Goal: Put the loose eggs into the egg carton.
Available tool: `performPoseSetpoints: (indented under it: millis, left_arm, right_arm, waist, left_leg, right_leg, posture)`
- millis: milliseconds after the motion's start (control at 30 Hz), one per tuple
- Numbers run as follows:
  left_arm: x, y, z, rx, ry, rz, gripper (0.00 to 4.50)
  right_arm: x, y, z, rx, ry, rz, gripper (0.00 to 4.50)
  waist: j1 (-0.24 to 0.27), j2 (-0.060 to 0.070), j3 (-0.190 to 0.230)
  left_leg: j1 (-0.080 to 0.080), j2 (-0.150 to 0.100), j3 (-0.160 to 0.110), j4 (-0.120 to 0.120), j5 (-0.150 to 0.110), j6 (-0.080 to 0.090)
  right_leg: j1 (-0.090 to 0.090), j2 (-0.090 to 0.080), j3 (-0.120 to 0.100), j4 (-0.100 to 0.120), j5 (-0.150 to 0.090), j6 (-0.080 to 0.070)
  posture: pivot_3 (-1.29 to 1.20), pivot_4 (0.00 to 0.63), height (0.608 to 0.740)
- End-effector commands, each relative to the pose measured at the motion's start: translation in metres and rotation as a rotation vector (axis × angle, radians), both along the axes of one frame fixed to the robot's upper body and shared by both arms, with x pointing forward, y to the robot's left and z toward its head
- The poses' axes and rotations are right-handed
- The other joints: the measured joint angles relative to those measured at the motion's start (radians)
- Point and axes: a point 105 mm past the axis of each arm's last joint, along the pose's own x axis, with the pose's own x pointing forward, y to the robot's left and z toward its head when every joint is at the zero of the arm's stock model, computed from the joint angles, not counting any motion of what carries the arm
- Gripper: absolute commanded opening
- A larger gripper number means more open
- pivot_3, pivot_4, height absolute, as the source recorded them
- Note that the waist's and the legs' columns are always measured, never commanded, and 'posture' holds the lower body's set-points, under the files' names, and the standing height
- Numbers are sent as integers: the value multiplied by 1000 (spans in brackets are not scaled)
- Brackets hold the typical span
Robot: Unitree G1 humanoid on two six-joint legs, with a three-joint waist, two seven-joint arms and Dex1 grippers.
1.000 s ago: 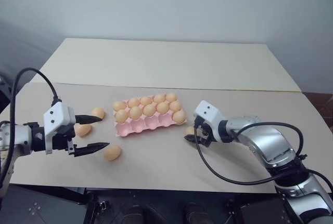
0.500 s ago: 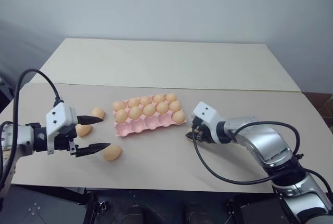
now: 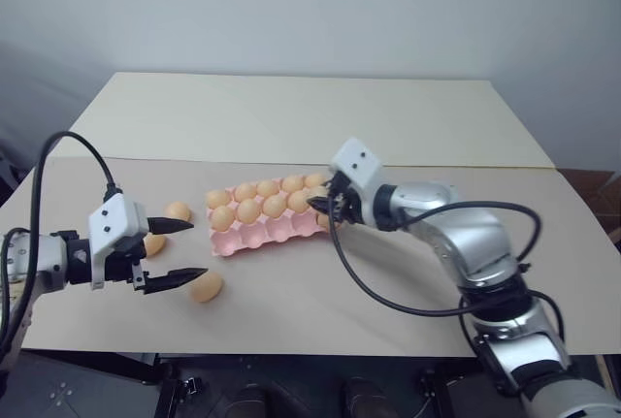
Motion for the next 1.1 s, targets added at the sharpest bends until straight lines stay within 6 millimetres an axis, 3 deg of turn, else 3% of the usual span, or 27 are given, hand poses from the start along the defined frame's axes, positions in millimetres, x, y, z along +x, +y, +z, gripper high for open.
performPoseSetpoints:
  millis: [33, 367, 500, 800, 1000, 1100]
  left_arm:
    - [-3, 0, 8, 12, -30, 0, 4415]
    - [-2, 0, 10, 13, -45, 7, 4415]
    - [-1, 2, 12, 17, -51, 10, 4415]
    - [-1, 2, 10, 16, -47, 7, 4415]
    - [-3, 6, 8, 3, -39, 20, 4415]
    - [-7, 12, 6, -2, -27, 43, 4415]
  right_arm:
    - [0, 10, 15, 23, -101, 31, 1582]
    - [-3, 27, -10, -4, -64, 124, 1582]
    - [1, 27, -11, -9, -87, 110, 2726]
    - [-1, 20, -7, -22, -109, 105, 2726]
    - [-31, -4, 4, -54, -119, 176, 2726]
    - [-58, -26, 1, -119, -95, 279, 2726]
  waist:
    - [0, 0, 0]
    - [-1, 0, 0]
    - [-2, 0, 0]
    - [-1, 0, 0]
    - [1, 0, 0]
    - [4, 0, 0]
  left_leg:
    - [0, 0, 0, 0, 0, 0]
    - [0, 0, 0, 0, 0, 0]
    - [0, 0, 0, 0, 0, 0]
    - [0, 0, 0, 0, 0, 0]
    - [0, 0, 0, -1, 0, 0]
    - [0, 0, 0, 0, 0, 0]
  right_leg:
    - [0, 0, 0, 0, 0, 0]
    - [0, 0, 0, 0, 0, 0]
    - [0, 0, 0, 0, 0, 0]
    - [0, 0, 0, 0, 0, 0]
    - [0, 0, -1, -1, 0, 0]
    - [1, 0, -1, -1, 0, 0]
  posture:
    - [0, 150, 740]
    - [0, 150, 740]
    - [0, 150, 740]
    - [0, 150, 740]
    - [0, 150, 740]
    - [0, 150, 740]
